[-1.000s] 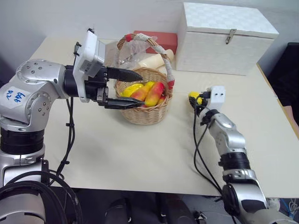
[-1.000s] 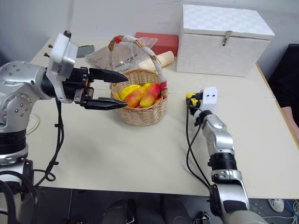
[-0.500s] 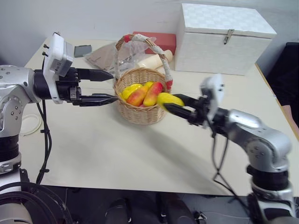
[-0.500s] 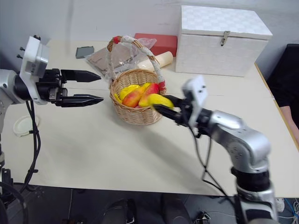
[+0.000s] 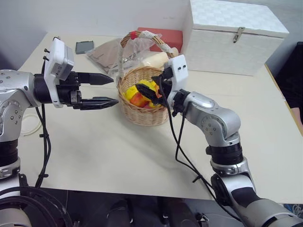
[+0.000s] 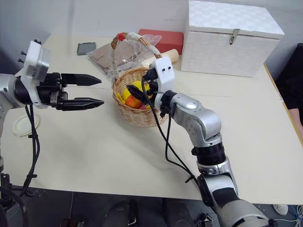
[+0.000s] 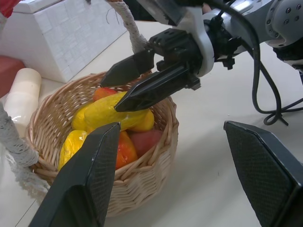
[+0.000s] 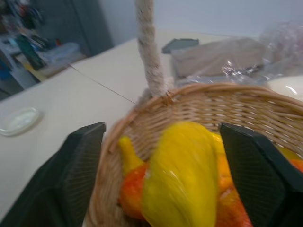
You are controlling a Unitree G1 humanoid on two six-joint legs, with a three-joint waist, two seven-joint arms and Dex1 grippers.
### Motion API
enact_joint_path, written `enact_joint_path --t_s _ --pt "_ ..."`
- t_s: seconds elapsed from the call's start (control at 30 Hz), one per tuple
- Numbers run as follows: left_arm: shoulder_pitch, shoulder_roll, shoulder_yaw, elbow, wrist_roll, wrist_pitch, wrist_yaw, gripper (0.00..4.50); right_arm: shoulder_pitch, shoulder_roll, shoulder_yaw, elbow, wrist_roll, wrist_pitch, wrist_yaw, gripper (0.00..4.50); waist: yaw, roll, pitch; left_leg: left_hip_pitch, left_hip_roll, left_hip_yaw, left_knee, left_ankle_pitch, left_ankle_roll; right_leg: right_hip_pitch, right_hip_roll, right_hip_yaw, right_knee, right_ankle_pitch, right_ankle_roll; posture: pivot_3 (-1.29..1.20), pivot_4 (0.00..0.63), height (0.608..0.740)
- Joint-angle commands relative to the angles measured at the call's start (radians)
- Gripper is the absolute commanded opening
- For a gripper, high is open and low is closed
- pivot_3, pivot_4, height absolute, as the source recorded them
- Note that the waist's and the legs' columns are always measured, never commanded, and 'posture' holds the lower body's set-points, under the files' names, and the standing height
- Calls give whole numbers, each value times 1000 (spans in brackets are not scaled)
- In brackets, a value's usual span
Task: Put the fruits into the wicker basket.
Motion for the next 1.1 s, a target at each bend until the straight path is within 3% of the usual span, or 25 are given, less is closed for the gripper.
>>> enact_joint_path --t_s 0.03,0.23,0.37,0.8,0.9,1.1 --pt "-7 8 30 -23 -8 -17 11 3665 44 -43 -49 -180 115 57 63 4177 -1 0 0 0 0 0 0 0 0 0 0 0 0 0 0 0 150 740" --pt "-32 -14 9 -3 -1 -32 13 3665 170 -206 -160 -347 201 133 74 4177 2 0 0 1 -1 0 2 1 1 2 0 0 1 0 0 0 150 740" --pt "-60 -33 -11 19 9 -47 9 3665 233 -288 -178 -347 101 84 20 4177 2 -1 0 2 -1 -1 2 1 1 3 0 0 2 1 1 0 150 740" --pt "-107 -74 -43 48 31 -75 16 3665 94 -107 -61 111 -168 -266 0 4177 -15 -1 0 4 -1 0 1 5 -3 1 2 1 6 2 -2 0 150 740" --pt "-103 -76 -39 35 32 -73 21 3665 80 -90 -64 178 -200 -325 16 3585 -14 -1 0 4 -1 0 1 5 -2 1 2 1 6 2 -2 0 150 740" --pt "-95 -73 -29 23 29 -70 30 3665 98 -85 -71 168 -205 -366 67 1496 -13 -1 0 3 0 0 1 5 -2 1 1 1 6 2 -2 0 150 740"
